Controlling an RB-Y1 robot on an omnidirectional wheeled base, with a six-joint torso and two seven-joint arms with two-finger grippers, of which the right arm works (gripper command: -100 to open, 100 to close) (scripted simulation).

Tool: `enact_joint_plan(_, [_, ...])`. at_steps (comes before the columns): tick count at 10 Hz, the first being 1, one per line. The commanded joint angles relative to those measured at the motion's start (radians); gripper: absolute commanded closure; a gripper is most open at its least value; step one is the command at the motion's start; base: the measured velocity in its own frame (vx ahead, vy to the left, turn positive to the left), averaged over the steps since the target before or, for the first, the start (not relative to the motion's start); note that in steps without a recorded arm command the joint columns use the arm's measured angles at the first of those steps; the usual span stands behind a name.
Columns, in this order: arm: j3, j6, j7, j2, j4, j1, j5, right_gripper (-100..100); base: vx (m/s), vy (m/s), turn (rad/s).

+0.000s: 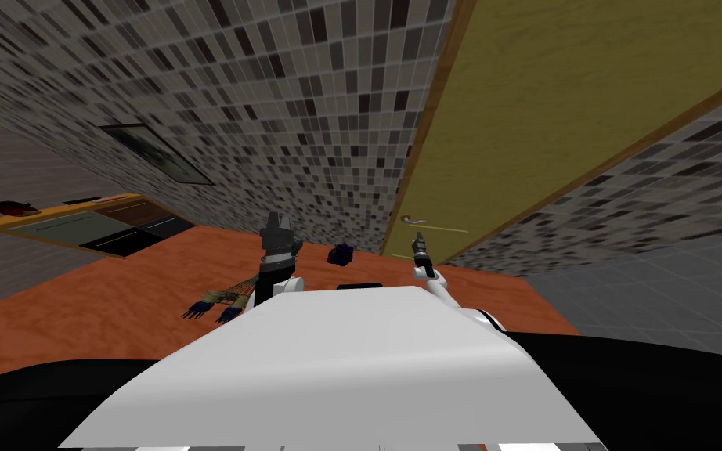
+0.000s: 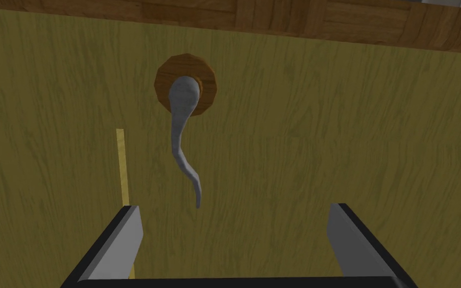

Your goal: Pull the door open

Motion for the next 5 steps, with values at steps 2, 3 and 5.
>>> enact_joint_plan(2, [-0.003,-0.008,-0.004,-0.01,0.059,-0.023,-0.005,-100,0.029,-0.039,0.076])
enact_joint_plan(3, [-0.006,-0.011,-0.006,-0.016,0.088,-0.035,-0.008,-100,0.023,-0.032,0.104])
enact_joint_plan(5, [-0.008,-0.014,-0.008,-0.022,0.118,-0.046,-0.012,-100,0.031,-0.042,0.083])
